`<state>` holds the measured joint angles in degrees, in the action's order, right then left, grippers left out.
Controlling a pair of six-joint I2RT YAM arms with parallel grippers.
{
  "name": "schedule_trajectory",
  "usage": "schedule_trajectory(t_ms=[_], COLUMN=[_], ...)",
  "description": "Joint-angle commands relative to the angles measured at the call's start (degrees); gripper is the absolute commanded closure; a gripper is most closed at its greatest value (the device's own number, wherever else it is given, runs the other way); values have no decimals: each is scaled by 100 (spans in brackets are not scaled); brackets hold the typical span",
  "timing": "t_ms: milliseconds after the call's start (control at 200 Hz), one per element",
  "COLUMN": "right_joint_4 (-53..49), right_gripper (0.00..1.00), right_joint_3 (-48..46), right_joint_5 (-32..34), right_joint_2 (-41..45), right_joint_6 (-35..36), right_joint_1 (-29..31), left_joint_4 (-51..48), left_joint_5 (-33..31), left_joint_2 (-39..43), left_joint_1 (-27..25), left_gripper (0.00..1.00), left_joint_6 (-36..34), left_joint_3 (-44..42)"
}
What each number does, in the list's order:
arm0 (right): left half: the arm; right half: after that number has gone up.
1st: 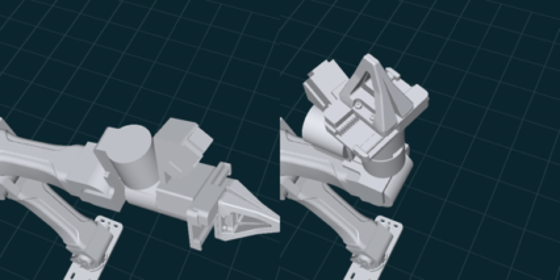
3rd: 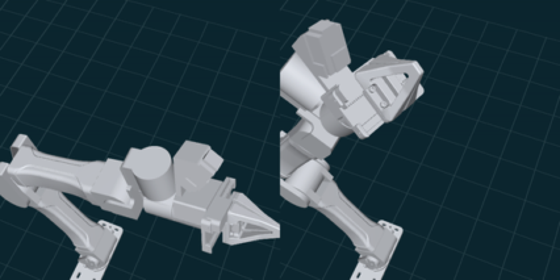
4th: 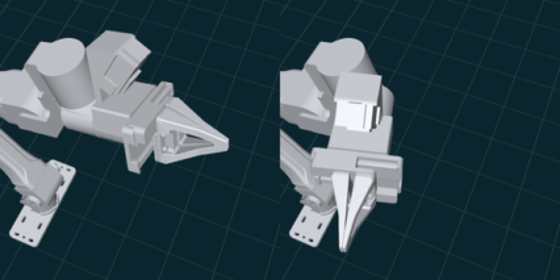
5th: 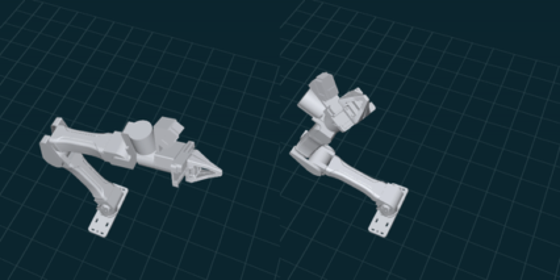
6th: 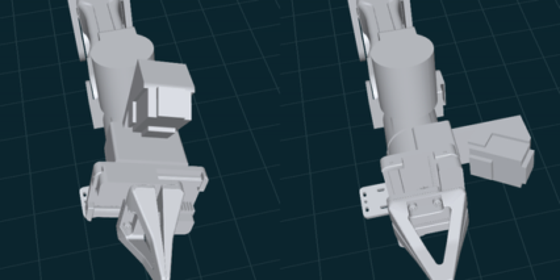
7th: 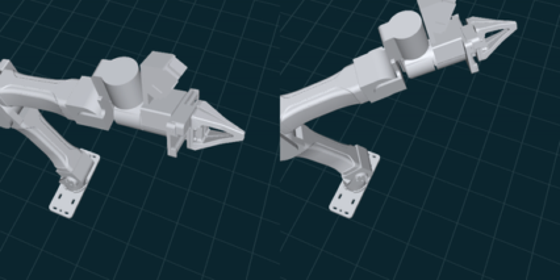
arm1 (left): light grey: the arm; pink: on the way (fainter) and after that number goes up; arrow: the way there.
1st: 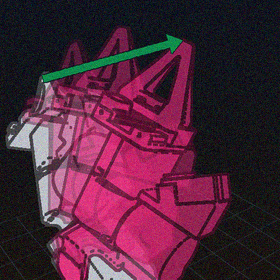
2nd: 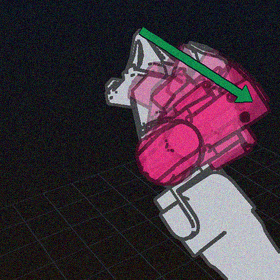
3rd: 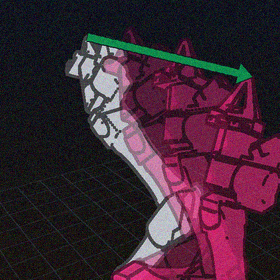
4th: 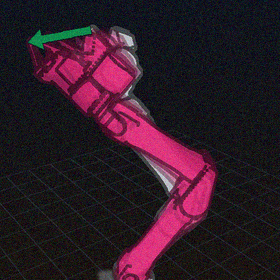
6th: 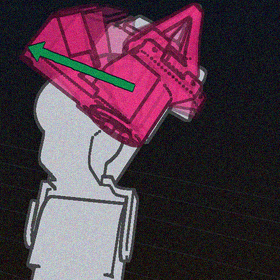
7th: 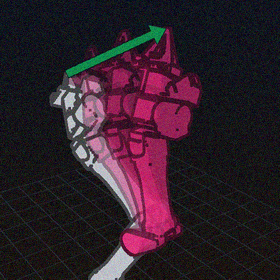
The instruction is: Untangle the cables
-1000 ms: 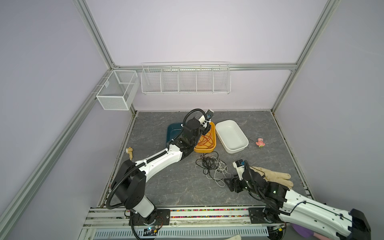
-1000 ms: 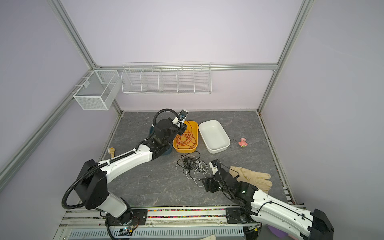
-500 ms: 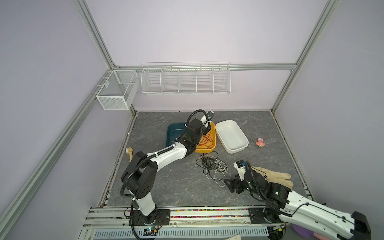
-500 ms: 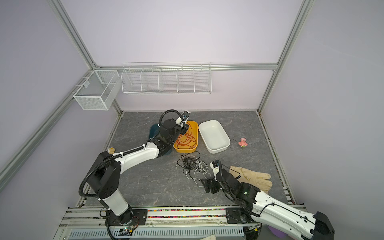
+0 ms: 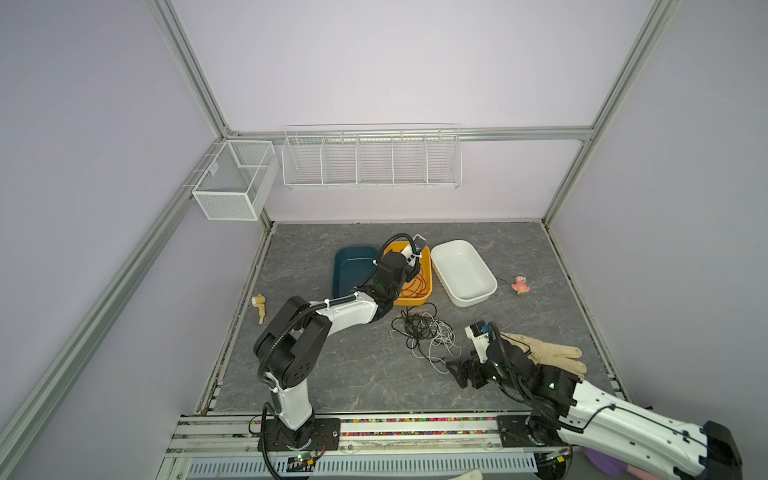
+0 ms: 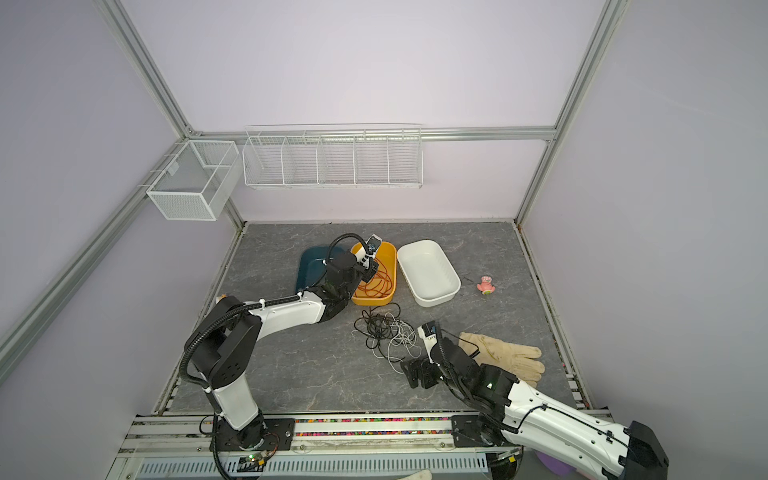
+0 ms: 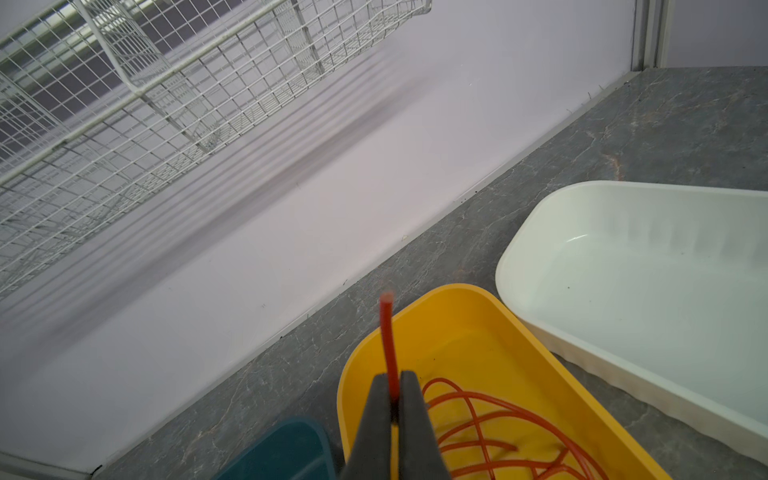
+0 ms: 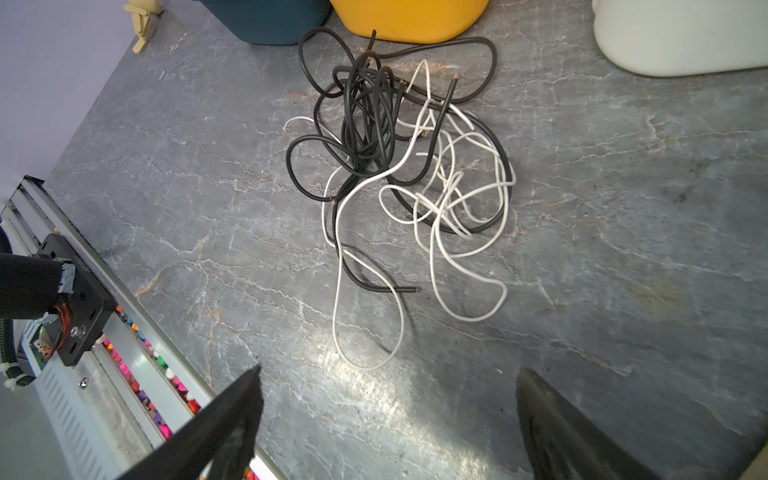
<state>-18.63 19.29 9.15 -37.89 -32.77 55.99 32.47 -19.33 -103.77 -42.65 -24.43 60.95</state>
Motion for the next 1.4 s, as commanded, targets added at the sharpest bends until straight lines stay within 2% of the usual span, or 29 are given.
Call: schedule_trajectory(t_ms=[0,695,1394], right_joint_4=[-17,-131,-160], right_gripper=[7,8,9], right_joint_3=[60,49,105], right_joint_5=[-37,27,-1], right_joint_2=[5,159,190], right_joint_6=[69,96,96], right_joint_1=[18,18,18], left_joint_4=[272,274,-240], left_joint_5=[-62,44,167], left_joint_2=[-106,-408,-266], left_joint_1=[18,7,3], left_gripper=[100,100,72], left_joint_6=[107,333,319], left_joint_3=[-106,-520,-432])
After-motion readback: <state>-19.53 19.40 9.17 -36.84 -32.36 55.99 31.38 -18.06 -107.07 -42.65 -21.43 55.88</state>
